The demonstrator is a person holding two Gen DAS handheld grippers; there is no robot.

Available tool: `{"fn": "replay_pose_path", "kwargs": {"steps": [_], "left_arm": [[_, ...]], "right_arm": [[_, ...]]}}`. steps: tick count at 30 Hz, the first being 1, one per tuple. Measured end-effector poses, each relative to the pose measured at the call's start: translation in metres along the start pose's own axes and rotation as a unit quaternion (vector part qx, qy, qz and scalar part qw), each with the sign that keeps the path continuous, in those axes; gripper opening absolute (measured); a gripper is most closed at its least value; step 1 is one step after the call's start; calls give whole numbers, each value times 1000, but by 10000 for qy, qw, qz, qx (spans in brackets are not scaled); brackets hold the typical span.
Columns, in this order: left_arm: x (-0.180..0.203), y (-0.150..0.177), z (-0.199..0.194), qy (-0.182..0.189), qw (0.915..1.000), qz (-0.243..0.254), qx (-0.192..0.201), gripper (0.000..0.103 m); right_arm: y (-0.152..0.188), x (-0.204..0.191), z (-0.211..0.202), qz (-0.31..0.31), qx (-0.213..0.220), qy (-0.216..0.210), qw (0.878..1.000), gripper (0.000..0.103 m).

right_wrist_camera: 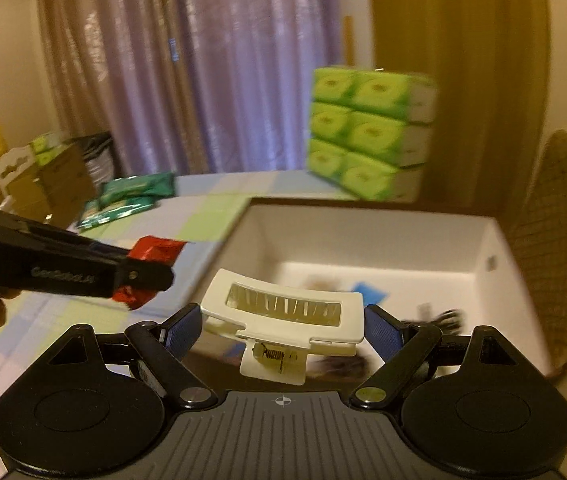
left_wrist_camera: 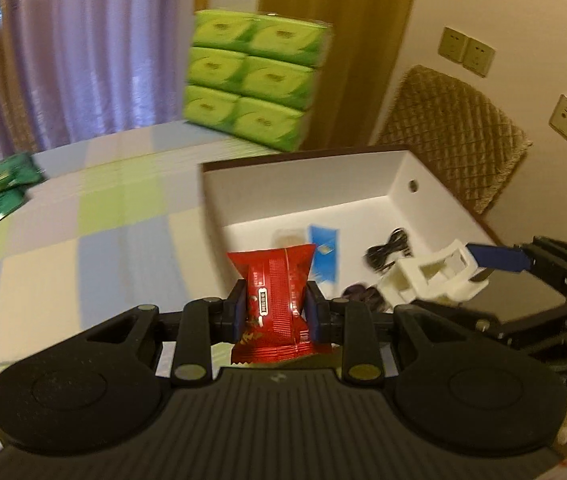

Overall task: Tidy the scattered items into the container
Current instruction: 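Carry the red packet and white clip with both tools over the box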

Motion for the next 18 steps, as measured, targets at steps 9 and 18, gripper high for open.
{"fn": "replay_pose_path", "kwargs": {"steps": [9, 18], "left_arm": [[27, -35, 73, 34, 9996, 139, -230, 24], [7, -61, 152, -183, 9979, -59, -616, 24]], "right_arm": [[-22, 83, 50, 104, -205, 206, 9995, 84], [-38, 116, 126, -63, -547, 257, 9982, 84]]}}
Point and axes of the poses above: each gripper's, at about its wrist camera, not at the fingertips, and z roughly the way its jaws point, x to its right, y to its underside, the point moved 9 cm from there along z, roughly the way its jaws point, and after that the axes turned 12 degrees about y, right-handed, at the moved point
